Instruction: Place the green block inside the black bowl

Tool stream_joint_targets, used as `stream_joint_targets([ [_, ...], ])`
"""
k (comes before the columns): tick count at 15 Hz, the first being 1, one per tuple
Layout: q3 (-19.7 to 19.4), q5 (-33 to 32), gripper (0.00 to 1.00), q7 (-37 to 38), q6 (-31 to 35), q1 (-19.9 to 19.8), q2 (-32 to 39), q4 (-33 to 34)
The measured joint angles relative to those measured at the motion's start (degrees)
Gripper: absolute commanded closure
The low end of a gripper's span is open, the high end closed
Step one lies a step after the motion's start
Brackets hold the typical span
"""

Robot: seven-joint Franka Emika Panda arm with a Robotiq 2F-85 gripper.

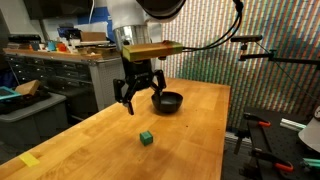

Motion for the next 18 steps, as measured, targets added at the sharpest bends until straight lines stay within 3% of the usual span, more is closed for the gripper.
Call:
stream_joint_targets([
  [9,-3.3,0.7,0.00,0.0,1.7,0.0,9.7,5.8],
  [18,-4.0,4.5,0.00,-0.1,3.5,-0.2,15.3,7.6],
])
